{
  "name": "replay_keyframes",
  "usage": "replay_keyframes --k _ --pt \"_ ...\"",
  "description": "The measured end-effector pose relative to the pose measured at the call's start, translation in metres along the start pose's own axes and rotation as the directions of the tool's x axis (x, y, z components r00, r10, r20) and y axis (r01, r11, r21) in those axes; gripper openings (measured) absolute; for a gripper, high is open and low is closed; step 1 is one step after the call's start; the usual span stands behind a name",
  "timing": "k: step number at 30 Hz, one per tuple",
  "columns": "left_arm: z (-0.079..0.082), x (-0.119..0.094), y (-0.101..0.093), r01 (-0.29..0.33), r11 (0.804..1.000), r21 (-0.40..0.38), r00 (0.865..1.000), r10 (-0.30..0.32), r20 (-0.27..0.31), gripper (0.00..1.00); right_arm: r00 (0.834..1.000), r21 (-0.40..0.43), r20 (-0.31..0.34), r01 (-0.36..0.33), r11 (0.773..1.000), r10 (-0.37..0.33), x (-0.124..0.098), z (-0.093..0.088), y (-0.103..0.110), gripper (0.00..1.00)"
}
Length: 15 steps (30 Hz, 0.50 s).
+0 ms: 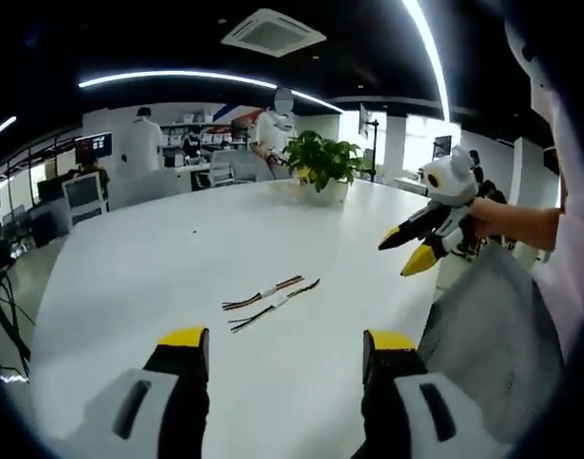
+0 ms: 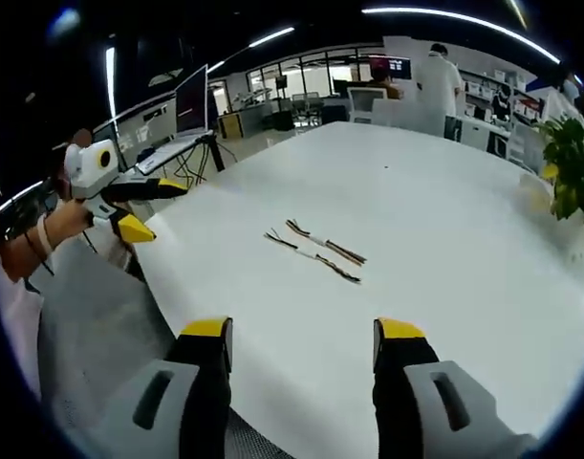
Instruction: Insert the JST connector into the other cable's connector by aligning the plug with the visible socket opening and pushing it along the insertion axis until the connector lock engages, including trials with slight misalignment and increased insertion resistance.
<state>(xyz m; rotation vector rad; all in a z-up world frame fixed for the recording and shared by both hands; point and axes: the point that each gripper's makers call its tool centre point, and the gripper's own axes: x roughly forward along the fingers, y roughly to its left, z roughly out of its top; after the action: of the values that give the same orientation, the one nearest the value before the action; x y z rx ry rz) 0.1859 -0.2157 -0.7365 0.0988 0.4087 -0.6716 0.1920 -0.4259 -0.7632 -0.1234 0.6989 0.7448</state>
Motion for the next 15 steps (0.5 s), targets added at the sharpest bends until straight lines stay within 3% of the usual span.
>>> replay_keyframes --k 5,15 --pt "-0.013 -0.002 0.004 -0.035 0.999 -0.008 0.999 0.035 -0.036 0.6 1.0 -0.004 -0.014 0.023 1.0 -0.023 0.0 -0.008 -0.005 0.57" --pt "-0.008 -0.003 -0.004 -0.031 0.999 -0.027 0.999 0.03 -0.014 0.63 1.0 0.029 0.001 0.022 0.999 -0.022 -0.004 -0.016 0.003 0.58"
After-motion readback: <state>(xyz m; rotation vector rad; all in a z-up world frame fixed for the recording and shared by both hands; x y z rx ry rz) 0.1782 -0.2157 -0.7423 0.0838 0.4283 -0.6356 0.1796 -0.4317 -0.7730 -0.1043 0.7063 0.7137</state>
